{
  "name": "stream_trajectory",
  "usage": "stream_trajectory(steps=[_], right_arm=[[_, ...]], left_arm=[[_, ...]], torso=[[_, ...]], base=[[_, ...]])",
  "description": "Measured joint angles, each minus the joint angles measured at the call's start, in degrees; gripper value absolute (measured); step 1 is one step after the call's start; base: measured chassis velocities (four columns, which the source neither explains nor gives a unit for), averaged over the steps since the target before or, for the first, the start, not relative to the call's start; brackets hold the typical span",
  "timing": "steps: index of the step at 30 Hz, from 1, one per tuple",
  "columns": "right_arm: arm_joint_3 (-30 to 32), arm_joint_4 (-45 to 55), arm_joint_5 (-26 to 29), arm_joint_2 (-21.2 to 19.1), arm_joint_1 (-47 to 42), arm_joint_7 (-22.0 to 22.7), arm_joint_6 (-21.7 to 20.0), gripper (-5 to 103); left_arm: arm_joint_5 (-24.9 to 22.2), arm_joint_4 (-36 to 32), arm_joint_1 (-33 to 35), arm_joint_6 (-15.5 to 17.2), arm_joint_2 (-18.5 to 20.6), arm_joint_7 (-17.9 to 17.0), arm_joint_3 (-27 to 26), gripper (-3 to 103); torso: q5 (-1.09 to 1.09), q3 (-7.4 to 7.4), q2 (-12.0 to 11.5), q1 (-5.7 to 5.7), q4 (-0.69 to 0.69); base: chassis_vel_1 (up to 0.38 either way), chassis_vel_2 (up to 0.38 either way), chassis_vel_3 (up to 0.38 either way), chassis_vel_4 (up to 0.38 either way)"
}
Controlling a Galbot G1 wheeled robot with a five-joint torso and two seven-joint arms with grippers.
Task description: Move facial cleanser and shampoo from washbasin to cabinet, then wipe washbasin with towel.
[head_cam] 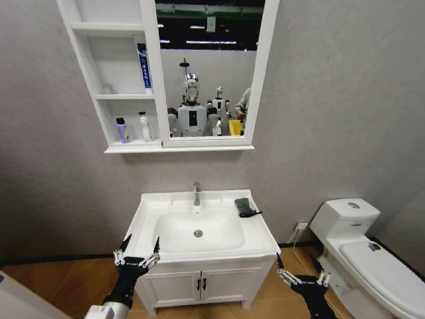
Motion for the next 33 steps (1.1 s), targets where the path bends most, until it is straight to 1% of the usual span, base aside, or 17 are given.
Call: stream_trajectory(steps=[6, 12, 13, 16, 27, 33], right_arm=[[0.05, 0.10, 1.89, -0.29, 1.50, 0.47, 0.36, 100], [-0.82, 0.59, -0.49, -0.31, 1.39, 1.40, -0.10, 100], [-1.17, 1.08, -1.19, -0.24, 1.23, 1.90, -1.25, 100], [-1.48, 1.51, -1.76, -0.16, 1.06, 2.40, -2.48, 100], [-1.56, 1.56, -1.86, -0.12, 1.02, 2.48, -2.71, 100], [-1.56, 1.54, -1.86, -0.12, 1.02, 2.48, -2.71, 100]], left_arm=[[0.71, -0.42, 0.61, -0.05, -0.15, 0.06, 0.21, 94], [0.48, -0.61, 0.73, -0.06, -0.10, 0.05, -0.52, 94], [0.40, -0.62, 0.77, -0.07, -0.10, -0.01, -0.60, 94], [0.35, -0.63, 0.83, -0.09, -0.10, -0.03, -0.63, 94], [0.90, -1.23, 1.52, -0.07, -0.49, -0.10, -0.25, 94], [0.41, -2.43, 2.07, 0.39, 0.00, -0.48, -0.83, 94]], torso=[[0.00, 0.00, 0.00, 0.00, 0.00], [0.01, 0.00, 0.00, 0.00, 0.00], [0.00, 0.00, 0.00, 0.00, 0.00], [0.00, 0.00, 0.00, 0.00, 0.00], [0.00, 0.00, 0.00, 0.00, 0.00], [0.00, 0.00, -0.01, 0.01, -0.01]], base=[[0.000, 0.000, 0.000, 0.000], [0.000, 0.000, 0.000, 0.000], [0.000, 0.000, 0.000, 0.000], [0.000, 0.000, 0.000, 0.000], [0.000, 0.000, 0.000, 0.000], [0.000, 0.000, 0.000, 0.000]])
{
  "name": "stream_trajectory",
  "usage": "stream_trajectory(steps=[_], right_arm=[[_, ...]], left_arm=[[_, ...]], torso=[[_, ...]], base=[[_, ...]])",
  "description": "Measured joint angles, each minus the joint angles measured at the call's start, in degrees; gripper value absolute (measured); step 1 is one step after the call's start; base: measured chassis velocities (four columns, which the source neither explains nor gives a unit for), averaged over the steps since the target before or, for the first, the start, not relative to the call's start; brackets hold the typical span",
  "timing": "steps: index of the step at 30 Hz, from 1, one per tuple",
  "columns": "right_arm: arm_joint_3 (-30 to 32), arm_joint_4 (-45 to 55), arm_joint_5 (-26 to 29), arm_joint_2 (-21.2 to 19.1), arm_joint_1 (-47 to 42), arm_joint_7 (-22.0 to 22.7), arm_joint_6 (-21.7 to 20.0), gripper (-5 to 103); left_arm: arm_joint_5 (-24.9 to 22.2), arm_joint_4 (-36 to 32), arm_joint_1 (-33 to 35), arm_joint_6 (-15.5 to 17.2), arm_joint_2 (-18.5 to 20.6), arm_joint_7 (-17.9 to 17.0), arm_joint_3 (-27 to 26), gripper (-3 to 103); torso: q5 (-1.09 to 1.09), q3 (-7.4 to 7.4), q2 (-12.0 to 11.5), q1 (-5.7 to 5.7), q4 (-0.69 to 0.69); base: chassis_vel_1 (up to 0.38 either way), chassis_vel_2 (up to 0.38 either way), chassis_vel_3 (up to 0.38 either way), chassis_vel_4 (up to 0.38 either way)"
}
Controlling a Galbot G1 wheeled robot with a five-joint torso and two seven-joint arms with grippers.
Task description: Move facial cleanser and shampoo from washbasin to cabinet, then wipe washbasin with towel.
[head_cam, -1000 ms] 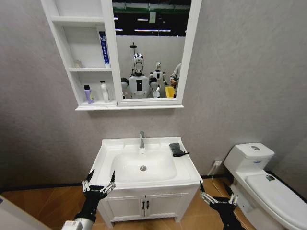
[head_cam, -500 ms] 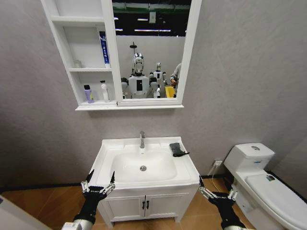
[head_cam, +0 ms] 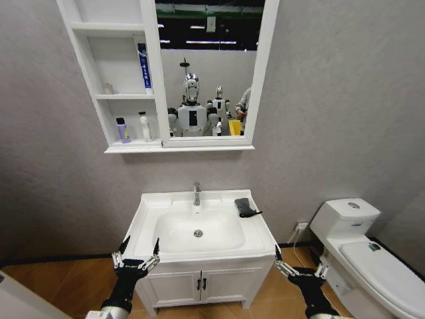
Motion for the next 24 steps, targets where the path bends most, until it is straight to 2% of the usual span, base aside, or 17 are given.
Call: stream_trajectory(steps=[12, 24], right_arm=[[0.01, -0.06, 0.02, 0.00, 0.00, 0.00, 0.00, 100], [0.02, -0.10, 0.04, -0.01, 0.02, -0.04, 0.01, 100]], left_arm=[[1.56, -0.98, 0.03, 1.33, 0.26, -0.62, -2.21, 98], [1.38, -1.40, 0.24, 1.42, 0.76, -1.27, -2.62, 100]], torso=[[0.00, -0.02, 0.03, -0.07, -0.01], [0.00, 0.00, -0.01, 0.01, 0.00]], base=[[0.093, -0.076, -0.075, 0.072], [0.002, -0.004, 0.000, 0.004]])
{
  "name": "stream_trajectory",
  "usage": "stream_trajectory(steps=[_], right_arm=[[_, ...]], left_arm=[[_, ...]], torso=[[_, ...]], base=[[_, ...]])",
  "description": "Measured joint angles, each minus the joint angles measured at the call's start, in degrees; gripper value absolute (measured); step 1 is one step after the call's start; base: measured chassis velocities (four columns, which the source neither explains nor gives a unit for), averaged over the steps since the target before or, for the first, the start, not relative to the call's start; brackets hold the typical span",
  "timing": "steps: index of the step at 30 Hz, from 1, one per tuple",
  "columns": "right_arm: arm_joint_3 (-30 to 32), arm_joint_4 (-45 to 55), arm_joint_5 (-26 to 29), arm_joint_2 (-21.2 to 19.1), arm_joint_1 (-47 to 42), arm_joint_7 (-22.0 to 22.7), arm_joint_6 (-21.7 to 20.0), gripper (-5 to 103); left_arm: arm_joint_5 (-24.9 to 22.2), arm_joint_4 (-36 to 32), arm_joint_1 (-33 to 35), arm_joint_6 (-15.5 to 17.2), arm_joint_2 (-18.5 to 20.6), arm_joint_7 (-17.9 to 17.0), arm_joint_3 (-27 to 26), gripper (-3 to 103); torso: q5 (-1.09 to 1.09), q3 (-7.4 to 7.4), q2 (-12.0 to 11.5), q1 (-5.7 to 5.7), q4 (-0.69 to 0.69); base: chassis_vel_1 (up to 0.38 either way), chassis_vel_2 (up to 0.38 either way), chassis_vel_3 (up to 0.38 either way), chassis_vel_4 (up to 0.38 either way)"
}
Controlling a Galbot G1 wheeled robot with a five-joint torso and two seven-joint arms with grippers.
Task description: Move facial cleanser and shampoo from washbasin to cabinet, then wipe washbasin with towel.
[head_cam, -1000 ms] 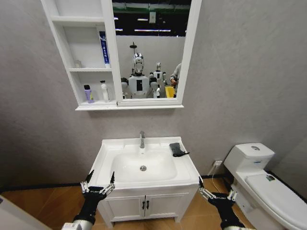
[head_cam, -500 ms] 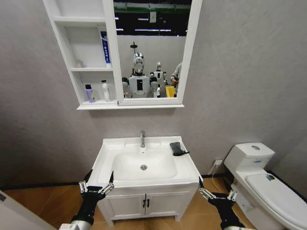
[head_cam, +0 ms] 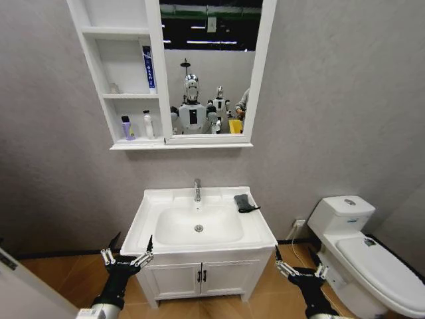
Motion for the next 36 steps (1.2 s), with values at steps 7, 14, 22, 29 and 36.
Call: stream_trajectory(steps=[7, 14, 22, 29, 36], right_arm=[[0.00, -0.01, 0.00, 0.00, 0.00, -0.02, 0.02, 100], [0.00, -0.01, 0.00, 0.00, 0.00, -0.02, 0.04, 100], [0.00, -0.01, 0.00, 0.00, 0.00, -0.02, 0.05, 100], [0.00, -0.01, 0.00, 0.00, 0.00, -0.03, 0.06, 100], [0.00, -0.01, 0.00, 0.00, 0.00, -0.03, 0.06, 100]], left_arm=[[-0.02, 0.00, 0.02, 0.01, 0.00, 0.00, 0.01, 100], [-0.02, 0.00, 0.03, 0.02, 0.00, 0.00, 0.03, 100], [-0.02, 0.00, 0.03, 0.02, -0.01, 0.00, 0.05, 100], [-0.03, 0.02, 0.03, 0.01, -0.01, 0.02, 0.05, 100], [-0.03, 0.04, 0.03, 0.01, -0.01, 0.02, 0.06, 100]], torso=[[0.00, -0.01, 0.01, -0.02, 0.00], [0.00, -0.01, 0.01, -0.02, 0.00], [0.00, -0.01, 0.01, -0.02, 0.00], [0.00, -0.01, 0.01, -0.02, 0.00], [0.00, -0.01, 0.01, -0.02, 0.00]], base=[[0.000, 0.000, 0.000, 0.000], [0.000, 0.000, 0.000, 0.000], [0.000, 0.000, 0.000, 0.000], [0.000, 0.000, 0.000, 0.000], [0.000, 0.000, 0.000, 0.000]])
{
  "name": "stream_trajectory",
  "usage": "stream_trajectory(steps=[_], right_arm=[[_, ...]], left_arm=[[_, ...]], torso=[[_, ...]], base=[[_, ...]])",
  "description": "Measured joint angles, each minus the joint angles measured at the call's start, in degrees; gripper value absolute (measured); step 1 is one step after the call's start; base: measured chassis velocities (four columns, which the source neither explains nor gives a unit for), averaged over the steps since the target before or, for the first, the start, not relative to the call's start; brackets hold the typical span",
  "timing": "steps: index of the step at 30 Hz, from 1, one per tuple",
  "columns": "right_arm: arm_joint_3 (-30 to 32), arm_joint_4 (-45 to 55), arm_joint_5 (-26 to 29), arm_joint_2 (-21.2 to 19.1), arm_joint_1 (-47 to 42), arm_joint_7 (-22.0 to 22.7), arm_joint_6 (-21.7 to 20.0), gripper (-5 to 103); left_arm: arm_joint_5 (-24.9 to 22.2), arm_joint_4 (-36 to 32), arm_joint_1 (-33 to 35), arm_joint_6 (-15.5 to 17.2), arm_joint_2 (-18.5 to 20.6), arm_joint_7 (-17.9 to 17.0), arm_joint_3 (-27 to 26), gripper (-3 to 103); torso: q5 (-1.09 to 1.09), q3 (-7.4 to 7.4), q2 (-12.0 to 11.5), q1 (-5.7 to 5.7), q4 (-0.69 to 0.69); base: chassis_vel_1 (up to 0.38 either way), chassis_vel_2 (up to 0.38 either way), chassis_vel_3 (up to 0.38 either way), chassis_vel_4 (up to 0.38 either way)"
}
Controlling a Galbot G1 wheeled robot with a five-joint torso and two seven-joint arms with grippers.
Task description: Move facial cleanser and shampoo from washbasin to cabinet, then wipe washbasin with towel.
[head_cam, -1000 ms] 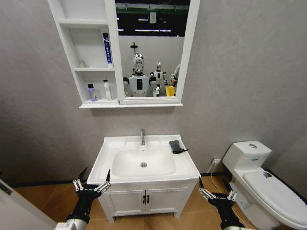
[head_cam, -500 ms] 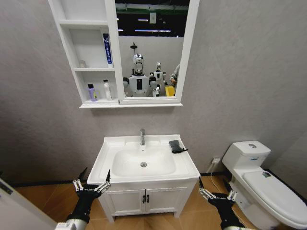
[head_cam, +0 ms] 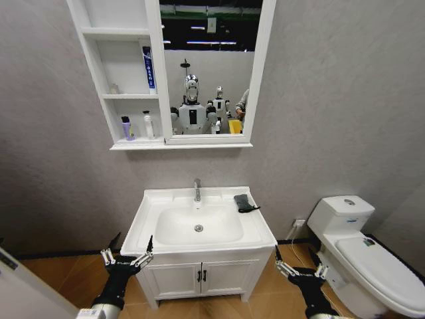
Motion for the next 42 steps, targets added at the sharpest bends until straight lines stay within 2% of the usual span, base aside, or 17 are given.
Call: stream_trajectory(steps=[42], right_arm=[[0.00, 0.00, 0.00, 0.00, 0.00, 0.00, 0.00, 100]], left_arm=[[0.00, 0.02, 0.00, -0.02, 0.00, 0.00, 0.00, 100]], torso=[[0.00, 0.00, 0.00, 0.00, 0.00]], base=[[0.000, 0.000, 0.000, 0.000]])
